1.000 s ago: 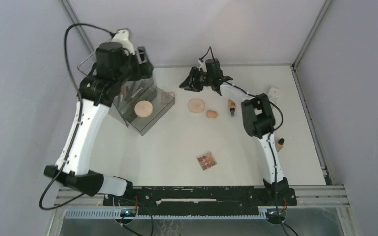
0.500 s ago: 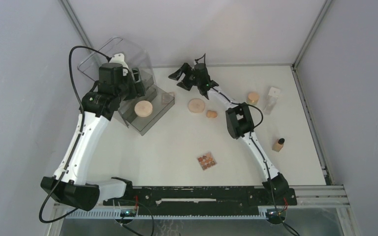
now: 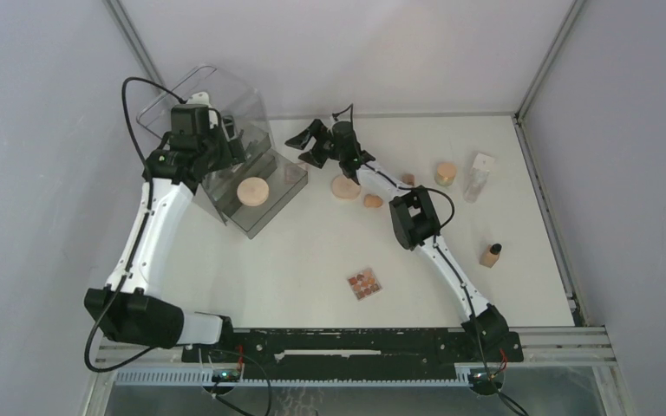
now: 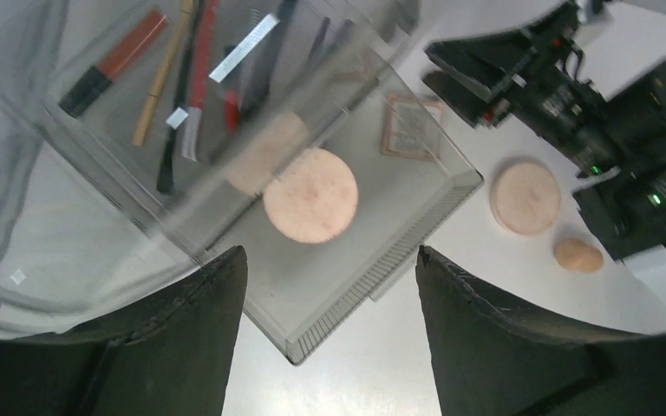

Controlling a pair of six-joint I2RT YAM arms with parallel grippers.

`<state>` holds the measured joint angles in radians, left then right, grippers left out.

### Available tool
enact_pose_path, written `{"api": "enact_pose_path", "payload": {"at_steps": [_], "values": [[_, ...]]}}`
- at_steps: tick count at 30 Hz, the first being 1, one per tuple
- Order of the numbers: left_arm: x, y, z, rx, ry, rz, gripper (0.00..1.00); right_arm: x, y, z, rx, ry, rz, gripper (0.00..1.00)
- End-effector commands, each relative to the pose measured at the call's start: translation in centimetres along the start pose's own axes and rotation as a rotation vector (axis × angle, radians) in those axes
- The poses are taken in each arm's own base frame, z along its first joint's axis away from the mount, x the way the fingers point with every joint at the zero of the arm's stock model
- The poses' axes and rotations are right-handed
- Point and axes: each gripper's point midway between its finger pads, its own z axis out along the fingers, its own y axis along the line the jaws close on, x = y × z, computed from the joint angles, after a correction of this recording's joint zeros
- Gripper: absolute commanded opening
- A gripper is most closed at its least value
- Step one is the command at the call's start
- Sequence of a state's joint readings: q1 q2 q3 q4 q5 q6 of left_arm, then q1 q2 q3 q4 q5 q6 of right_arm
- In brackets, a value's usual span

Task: Organize the makeup
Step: Move the makeup to the center of the board.

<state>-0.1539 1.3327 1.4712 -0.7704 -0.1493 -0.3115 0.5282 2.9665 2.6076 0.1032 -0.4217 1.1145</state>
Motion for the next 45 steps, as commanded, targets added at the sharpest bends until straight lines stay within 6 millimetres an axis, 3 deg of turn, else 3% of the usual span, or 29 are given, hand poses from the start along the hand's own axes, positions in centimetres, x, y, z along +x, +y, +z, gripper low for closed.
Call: {"api": "enact_pose_path", "payload": {"at_steps": [1, 4, 10, 16, 22, 25, 28, 34, 40, 45], "values": [[-3.7, 1.1, 2.1, -0.015, -0.049, -0.025, 0.75, 1.1, 1.5, -0.3, -0.071, 0.063, 0.004, 0.92], [-4.7, 2.5, 4.1, -0.072, -0.040, -0.026, 0.74, 1.6, 1.4, -0.8, -0.080, 0.101, 0.015, 0.92], [-6.0, 3.7, 5.0, -0.093, -0.047, -0.043, 0.74, 3.2, 1.6, -1.9, -0.120, 0.200, 0.063, 0.92], [-6.2, 2.3, 3.8, -0.013, -0.052, -0.051, 0.72, 5.4, 2.5, -3.9, -0.110, 0.317, 0.067, 0.91], [-6.5, 0.1, 1.6, 0.112, -0.071, -0.069, 0.72, 6.5, 0.4, -6.5, 0.124, 0.343, -0.026, 0.85], [-6.7, -0.7, 0.7, 0.160, -0.079, -0.078, 0.72, 5.9, -0.7, -7.1, 0.194, 0.308, -0.048, 0.73], [-6.8, -1.1, 0.1, 0.180, -0.088, -0.081, 0.72, 4.2, -0.5, -6.6, 0.163, 0.261, -0.023, 0.60], [-7.6, -1.3, -1.4, 0.196, -0.130, -0.082, 0.73, 0.3, -1.0, -4.0, 0.141, 0.154, 0.008, 0.50], [-8.3, -2.2, -2.1, 0.246, -0.154, -0.095, 0.73, 1.3, -1.4, -1.3, 0.079, 0.096, 0.025, 0.46], [-8.1, -2.4, -2.0, 0.256, -0.143, -0.105, 0.73, 3.6, 0.6, 0.5, -0.037, 0.112, 0.026, 0.44]]}}
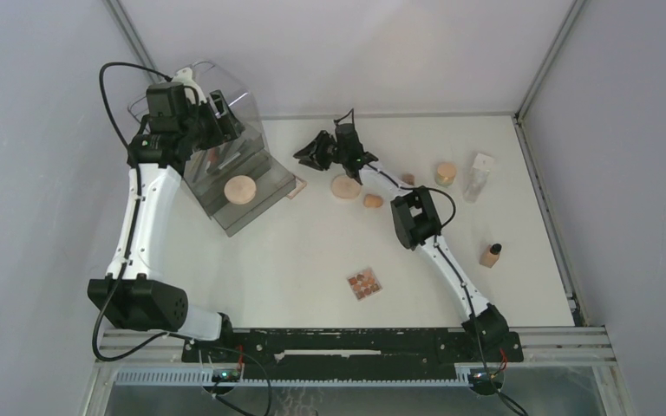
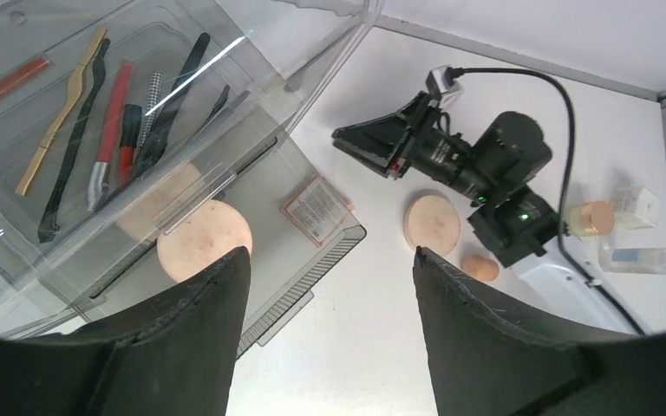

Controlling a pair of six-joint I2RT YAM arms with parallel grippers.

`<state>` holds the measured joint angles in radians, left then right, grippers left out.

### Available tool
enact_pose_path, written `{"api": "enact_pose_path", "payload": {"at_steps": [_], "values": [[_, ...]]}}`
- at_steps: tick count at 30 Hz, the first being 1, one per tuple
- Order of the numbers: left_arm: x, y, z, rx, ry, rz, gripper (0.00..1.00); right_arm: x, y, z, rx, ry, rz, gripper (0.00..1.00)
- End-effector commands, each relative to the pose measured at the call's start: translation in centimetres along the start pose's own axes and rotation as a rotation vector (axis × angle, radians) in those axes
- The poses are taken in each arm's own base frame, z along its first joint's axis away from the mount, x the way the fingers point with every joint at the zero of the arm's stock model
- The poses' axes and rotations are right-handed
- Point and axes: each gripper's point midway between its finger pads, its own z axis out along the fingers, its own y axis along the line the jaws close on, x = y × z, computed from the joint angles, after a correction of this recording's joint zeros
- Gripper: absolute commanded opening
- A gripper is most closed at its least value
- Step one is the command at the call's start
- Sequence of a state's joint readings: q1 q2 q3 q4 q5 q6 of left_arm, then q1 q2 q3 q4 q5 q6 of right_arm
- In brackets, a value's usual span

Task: Organize the makeup
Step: Move the makeup to the center of the board.

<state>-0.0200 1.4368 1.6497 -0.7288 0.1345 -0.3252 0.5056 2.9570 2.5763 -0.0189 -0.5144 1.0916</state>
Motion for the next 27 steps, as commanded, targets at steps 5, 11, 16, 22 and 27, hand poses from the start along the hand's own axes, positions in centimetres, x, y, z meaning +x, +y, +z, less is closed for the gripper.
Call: {"api": "enact_pose_path", "payload": {"at_steps": [5, 11, 16, 22, 27], "values": [[-2.1, -1.7, -2.0, 0.070, -0.085, -0.020, 0.73, 5.7, 3.3, 1.5, -0.094, 0.115, -0.082, 0.42], [-1.7, -1.9, -1.9, 0.084, -0.074, -0.026, 0.73, 9.2, 2.7, -0.5, -0.107, 0.312, -0.005, 0.37], [-1.7, -1.9, -2.3, 0.082, -0.082, -0.022, 0.73, 11.9, 1.2, -2.7, -0.049, 0.443, 0.022, 0.31], [-1.7, -2.1, -2.5, 0.091, -0.087, -0.021, 0.73, 13.6, 0.1, -5.2, 0.014, 0.503, 0.022, 0.23], [-1.5, -2.2, -2.7, 0.100, -0.085, -0.021, 0.73, 14.5, -0.6, -6.7, 0.044, 0.550, 0.005, 0.15]]}}
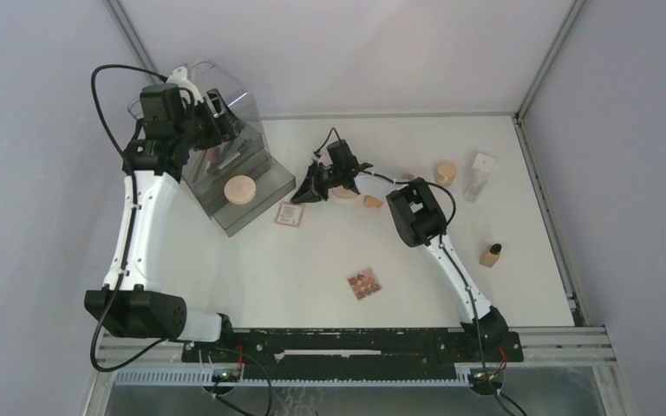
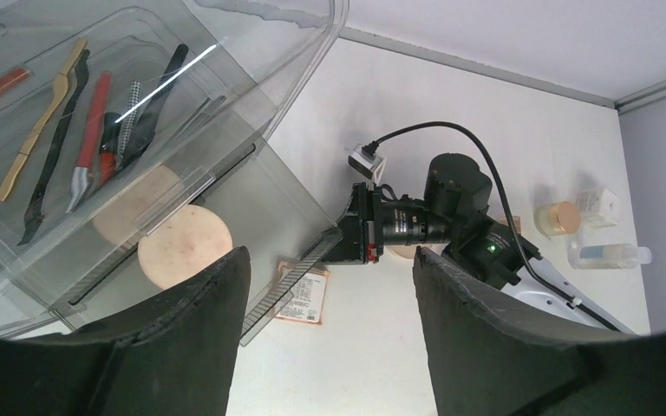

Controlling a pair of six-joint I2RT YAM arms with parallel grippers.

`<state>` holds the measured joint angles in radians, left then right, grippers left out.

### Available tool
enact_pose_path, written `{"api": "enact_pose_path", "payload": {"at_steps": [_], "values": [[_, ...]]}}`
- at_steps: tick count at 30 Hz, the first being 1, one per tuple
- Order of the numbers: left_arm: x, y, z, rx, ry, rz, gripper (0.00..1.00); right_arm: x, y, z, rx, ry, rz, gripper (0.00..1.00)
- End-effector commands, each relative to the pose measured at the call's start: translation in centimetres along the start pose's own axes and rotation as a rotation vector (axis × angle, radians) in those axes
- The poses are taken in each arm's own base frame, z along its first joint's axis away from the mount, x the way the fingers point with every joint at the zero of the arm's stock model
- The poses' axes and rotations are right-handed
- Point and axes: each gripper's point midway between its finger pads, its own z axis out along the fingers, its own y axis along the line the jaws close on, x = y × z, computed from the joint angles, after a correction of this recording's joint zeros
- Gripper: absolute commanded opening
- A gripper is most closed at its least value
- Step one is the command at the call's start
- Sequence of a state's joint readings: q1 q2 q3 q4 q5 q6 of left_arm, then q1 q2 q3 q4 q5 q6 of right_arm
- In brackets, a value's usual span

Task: Organize the makeup
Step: Move the makeup to the center of the board.

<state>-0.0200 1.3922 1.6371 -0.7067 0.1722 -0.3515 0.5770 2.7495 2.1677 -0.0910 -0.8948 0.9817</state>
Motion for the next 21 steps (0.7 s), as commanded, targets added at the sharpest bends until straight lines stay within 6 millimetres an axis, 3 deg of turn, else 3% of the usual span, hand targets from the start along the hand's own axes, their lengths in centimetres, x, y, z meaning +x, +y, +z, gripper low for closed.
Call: {"api": "enact_pose_path", "payload": {"at_steps": [1, 9, 11, 15, 16, 18, 21], "values": [[-0.8, -1.1, -1.3, 0.048, -0.048, -0.001, 0.73, 2.0, -0.4, -1.5, 0.057, 0.057, -0.033, 0.14], [-0.4, -1.1, -2.2, 0.003, -0.060, 0.031, 0.72, 5.8, 0.2, -5.1, 0.123, 0.119, -0.166, 0.09], [0.0, -1.1, -2.5, -0.038, -0.068, 0.067, 0.73, 6.5, 1.8, -6.5, 0.090, 0.124, -0.204, 0.08], [2.1, -2.1, -3.4, -0.125, -0.040, 0.207, 0.75, 6.8, 7.0, -11.1, -0.001, 0.015, -0.311, 0.09], [3.2, -2.6, -3.4, -0.147, -0.023, 0.251, 0.75, 6.7, 8.1, -12.4, 0.001, -0.031, -0.344, 0.15], [6.0, -3.1, -3.0, -0.197, 0.024, 0.319, 0.76, 7.0, 10.5, -15.4, 0.020, -0.120, -0.411, 0.43], [11.7, -3.4, -1.4, -0.208, 0.143, 0.396, 0.78, 7.8, 11.0, -19.0, 0.103, -0.215, -0.463, 0.67]]}}
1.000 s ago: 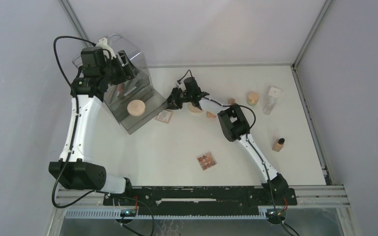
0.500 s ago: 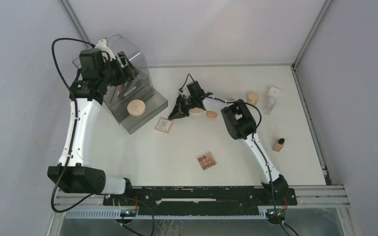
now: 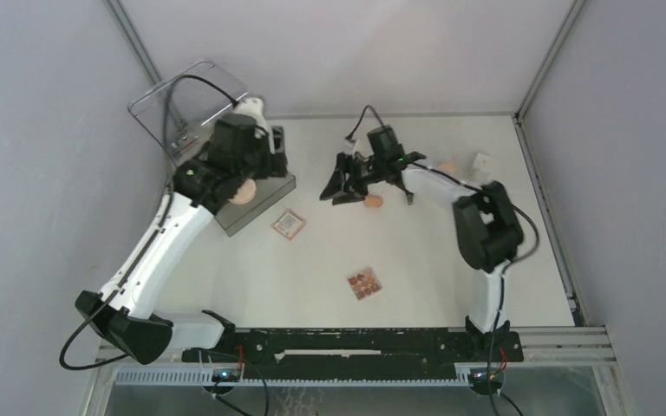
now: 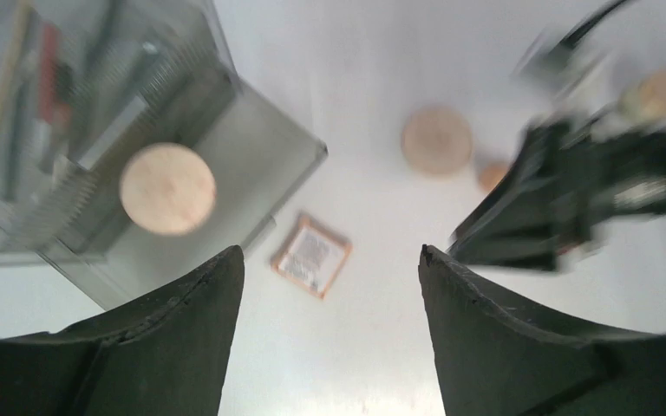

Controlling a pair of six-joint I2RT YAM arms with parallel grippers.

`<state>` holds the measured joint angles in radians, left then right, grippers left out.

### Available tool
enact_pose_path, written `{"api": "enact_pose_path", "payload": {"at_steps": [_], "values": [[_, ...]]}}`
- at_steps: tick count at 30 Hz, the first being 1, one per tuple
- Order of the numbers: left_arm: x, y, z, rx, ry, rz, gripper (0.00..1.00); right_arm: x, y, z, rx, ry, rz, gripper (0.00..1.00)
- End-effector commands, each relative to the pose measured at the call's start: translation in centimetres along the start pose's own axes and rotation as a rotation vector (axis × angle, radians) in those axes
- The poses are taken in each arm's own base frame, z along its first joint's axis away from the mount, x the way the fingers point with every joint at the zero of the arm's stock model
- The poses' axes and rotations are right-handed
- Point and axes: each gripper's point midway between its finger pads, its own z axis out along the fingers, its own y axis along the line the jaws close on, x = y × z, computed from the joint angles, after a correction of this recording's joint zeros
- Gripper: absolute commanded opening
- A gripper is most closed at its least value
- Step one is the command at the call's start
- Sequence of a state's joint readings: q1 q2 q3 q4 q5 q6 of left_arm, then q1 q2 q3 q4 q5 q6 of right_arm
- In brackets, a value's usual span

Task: Organize the makeup
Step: Move the makeup to the center of the board, then pick up the makeup from the center of the board.

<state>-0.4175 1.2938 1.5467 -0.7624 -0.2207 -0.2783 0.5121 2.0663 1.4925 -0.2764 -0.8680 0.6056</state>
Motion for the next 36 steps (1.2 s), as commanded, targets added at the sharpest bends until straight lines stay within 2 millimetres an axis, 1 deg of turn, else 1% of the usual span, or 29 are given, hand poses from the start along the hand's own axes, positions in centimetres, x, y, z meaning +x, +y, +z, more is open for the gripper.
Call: {"api": "enact_pose_path", "payload": {"at_steps": [1, 3, 4, 6, 8, 9, 10, 13, 17, 21, 26, 33, 36], "values": [[8.2, 0.4, 1.8, -0.124, 0.179, 0.158, 0.79, -2.2, 4.8, -7.4, 0.061, -0.254, -0.240, 0.70], [12.1, -0.8, 2.8, -0.081, 0.268, 0.203, 0.84, -0.9, 3.1, -9.6, 0.161, -0.306, -0.217, 0.74], [13.8, -1.1, 3.2, -0.082, 0.308, 0.223, 0.86, -0.5, 2.3, -10.9, 0.207, -0.339, -0.202, 0.76], [16.2, -1.8, 4.0, -0.088, 0.358, 0.262, 0.88, 0.9, 0.5, -13.4, 0.293, -0.400, -0.164, 0.77], [18.3, -2.5, 5.3, -0.091, 0.402, 0.307, 0.89, 2.2, -1.0, -15.8, 0.352, -0.462, -0.130, 0.79], [19.1, -2.8, 5.9, -0.089, 0.423, 0.330, 0.90, 2.8, -1.2, -17.3, 0.367, -0.504, -0.123, 0.80], [19.9, -3.2, 6.4, -0.082, 0.445, 0.349, 0.91, 3.4, -2.1, -18.1, 0.381, -0.521, -0.101, 0.81], [22.1, -3.7, 8.5, -0.067, 0.493, 0.389, 0.92, 4.8, -2.8, -20.9, 0.402, -0.589, -0.087, 0.82], [22.9, -3.4, 10.7, -0.103, 0.504, 0.386, 0.99, 5.9, -3.2, -23.2, 0.436, -0.639, -0.091, 0.82], [23.6, -2.2, 12.5, -0.147, 0.534, 0.395, 0.99, 6.7, -3.4, -23.9, 0.446, -0.655, -0.096, 0.82], [24.4, -1.3, 14.4, -0.150, 0.575, 0.375, 0.96, 7.1, -4.1, -23.6, 0.458, -0.626, -0.081, 0.82], [25.2, 0.4, 14.7, -0.155, 0.603, 0.350, 0.95, 7.2, -4.1, -23.4, 0.444, -0.625, -0.079, 0.82], [26.2, 0.2, 14.7, -0.114, 0.650, 0.369, 0.94, 7.2, -4.0, -23.1, 0.424, -0.619, -0.075, 0.82]]}}
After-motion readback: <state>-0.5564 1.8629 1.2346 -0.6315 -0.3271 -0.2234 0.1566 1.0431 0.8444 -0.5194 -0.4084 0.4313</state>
